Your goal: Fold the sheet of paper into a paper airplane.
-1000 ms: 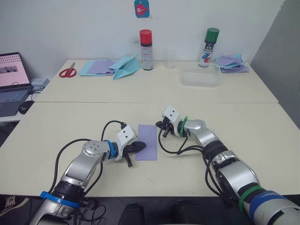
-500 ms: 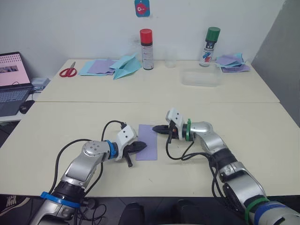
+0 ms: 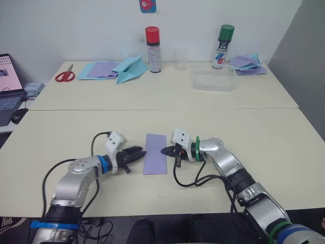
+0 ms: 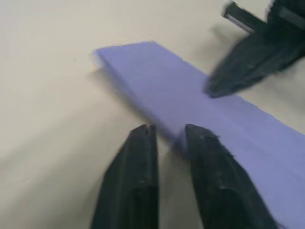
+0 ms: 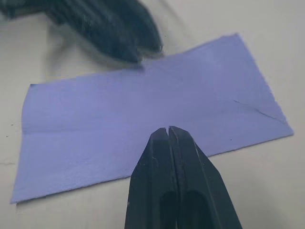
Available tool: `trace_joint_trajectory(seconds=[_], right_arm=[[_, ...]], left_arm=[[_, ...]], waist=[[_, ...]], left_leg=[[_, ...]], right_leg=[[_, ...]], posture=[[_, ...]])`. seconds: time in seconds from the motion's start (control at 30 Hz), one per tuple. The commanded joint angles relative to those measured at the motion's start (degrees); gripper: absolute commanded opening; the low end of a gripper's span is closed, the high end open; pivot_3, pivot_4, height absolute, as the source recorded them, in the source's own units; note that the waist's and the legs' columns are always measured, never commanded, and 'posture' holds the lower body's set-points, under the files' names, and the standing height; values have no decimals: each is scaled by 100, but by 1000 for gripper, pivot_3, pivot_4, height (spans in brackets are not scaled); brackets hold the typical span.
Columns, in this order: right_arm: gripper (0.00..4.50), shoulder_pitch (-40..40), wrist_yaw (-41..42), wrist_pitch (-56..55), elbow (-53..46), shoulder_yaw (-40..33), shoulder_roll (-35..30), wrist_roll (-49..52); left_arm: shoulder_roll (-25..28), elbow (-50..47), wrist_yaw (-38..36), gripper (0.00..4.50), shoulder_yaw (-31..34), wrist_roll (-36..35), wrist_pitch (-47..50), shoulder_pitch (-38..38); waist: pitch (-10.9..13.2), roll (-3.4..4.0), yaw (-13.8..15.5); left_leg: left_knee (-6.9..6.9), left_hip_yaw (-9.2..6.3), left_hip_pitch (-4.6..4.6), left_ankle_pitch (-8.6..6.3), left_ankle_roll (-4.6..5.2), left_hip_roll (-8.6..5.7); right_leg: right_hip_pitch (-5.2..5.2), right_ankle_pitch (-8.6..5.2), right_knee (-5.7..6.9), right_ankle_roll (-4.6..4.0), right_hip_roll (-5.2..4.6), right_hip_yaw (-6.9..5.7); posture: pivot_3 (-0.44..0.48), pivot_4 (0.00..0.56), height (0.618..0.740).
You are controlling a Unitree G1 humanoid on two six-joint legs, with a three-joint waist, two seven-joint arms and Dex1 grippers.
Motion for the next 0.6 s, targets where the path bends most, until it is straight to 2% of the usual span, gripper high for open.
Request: trace_joint_trajectory(seconds=[0.03, 0.07, 0.1, 0.2, 0.33, 0.6], right_arm=[[0, 46, -85, 122, 239, 119, -75, -210], [0, 31, -85, 116, 257, 117, -74, -210], [0, 23, -84, 107, 265, 118, -74, -211], [0, 16, -87, 112, 262, 115, -59, -197], [0, 52, -88, 126, 212, 118, -66, -191], [0, 88, -90, 155, 167, 123, -93, -184]], left_arm=[[109, -302, -190, 2620, 258, -320, 87, 95], [123, -309, -230, 2238, 259, -340, 96, 122], [121, -307, -214, 2112, 239, -320, 101, 133], [42, -232, -72, 1126, 67, -119, 36, 97], [-3, -102, 28, 24, -2, 18, -41, 53], [21, -62, -119, 24, -258, 97, -12, 5]], waist=[[1, -1, -14], [1, -1, -20], [2, -1, -24], [5, -6, -28], [6, -7, -27], [7, -9, -29]], left_leg=[[-4, 1, 0, 0, 0, -1], [-8, 2, 0, 0, 0, -1], [-12, 2, 0, 0, -1, -2], [-16, 1, 1, 0, -1, -2], [-20, 3, 1, 0, -1, -2], [-39, 7, -1, 0, -1, -3]], right_leg=[[0, -2, -2, 3, -1, 1], [0, -3, -4, 5, -2, 2], [0, -3, -7, 5, -3, 2], [-2, -3, -7, 5, -4, 1], [-4, -4, -7, 4, -4, 3], [-18, -4, -7, 4, -4, 5]], posture=[[0, 150, 740], [0, 150, 740], [0, 150, 740], [0, 150, 740], [0, 150, 740], [0, 150, 740]])
